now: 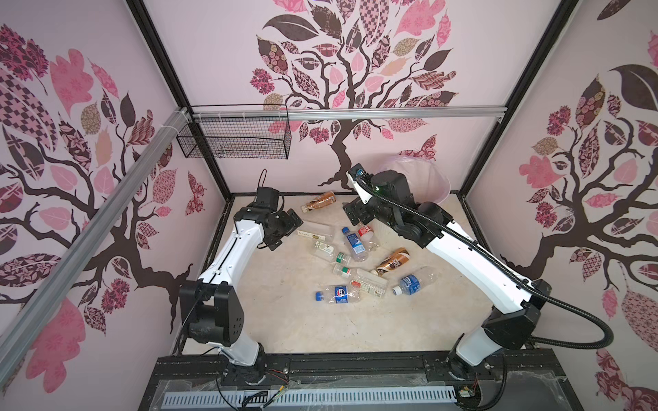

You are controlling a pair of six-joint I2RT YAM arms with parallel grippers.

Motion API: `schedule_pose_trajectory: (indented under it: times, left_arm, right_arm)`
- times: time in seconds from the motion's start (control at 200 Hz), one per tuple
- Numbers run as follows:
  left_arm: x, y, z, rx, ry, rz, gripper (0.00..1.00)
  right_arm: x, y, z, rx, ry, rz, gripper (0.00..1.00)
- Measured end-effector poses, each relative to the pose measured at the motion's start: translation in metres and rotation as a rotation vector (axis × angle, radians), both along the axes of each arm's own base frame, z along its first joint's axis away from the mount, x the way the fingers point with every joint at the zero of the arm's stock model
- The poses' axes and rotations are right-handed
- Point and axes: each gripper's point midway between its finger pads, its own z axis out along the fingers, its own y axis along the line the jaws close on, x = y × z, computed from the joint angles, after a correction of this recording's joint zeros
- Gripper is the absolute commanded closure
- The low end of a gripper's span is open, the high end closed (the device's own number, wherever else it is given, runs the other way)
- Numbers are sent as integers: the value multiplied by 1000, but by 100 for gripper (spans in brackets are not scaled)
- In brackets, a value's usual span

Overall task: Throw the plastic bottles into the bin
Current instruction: 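Grasp the tall clear square bottle with the left gripper while the right approaches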

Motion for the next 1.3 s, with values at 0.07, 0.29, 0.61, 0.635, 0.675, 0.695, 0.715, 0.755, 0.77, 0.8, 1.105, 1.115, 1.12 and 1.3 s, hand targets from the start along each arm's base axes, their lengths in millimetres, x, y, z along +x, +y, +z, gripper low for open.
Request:
schedule_pose_trajectory:
  times: [0.07,0.29,0.61,0.635,0.675,0.695,0.715,0.755,0.77,0.8,1.105,1.115,1.12,1.3]
  left_arm:
    - [10,2,-14,-7,48,64,2]
    - [32,1,-55,-56,173,238,2]
    - [94,-19,-78,-83,167,317,2]
    - [99,-21,-78,-85,166,319,2]
    - [106,-24,-81,-88,162,319,2]
    - [109,-25,-82,-90,159,319,2]
    - [112,-26,-84,-91,159,319,2]
    - [116,-27,-88,-90,161,321,2]
    - [117,-27,-89,-90,162,322,3]
    - [119,-27,-91,-87,165,324,3]
    - [126,-26,-125,-60,217,327,18]
    - [126,-26,-126,-60,219,329,19]
    - [126,-26,-126,-60,219,330,19]
    - [127,-26,-128,-65,219,316,36]
  right_arm:
    - [5,-2,-4,-6,-32,-13,0]
    - [-14,-15,-34,-22,-75,32,0]
    - [-12,-12,-3,-4,-165,50,0]
    - [-12,-12,-5,-9,-166,49,0]
    - [-10,-12,-9,-16,-169,46,0]
    - [-10,-12,-12,-24,-169,46,0]
    - [-10,-12,-15,-32,-168,45,0]
    - [-9,-13,-21,-45,-164,43,0]
    - [-9,-13,-23,-48,-162,43,1]
    - [-9,-13,-25,-56,-159,42,0]
    - [-6,-15,-23,-49,-183,22,0]
    - [-5,-15,-24,-50,-183,22,0]
    - [-5,-15,-24,-50,-183,21,0]
    - [-4,-17,-24,-49,-185,7,0]
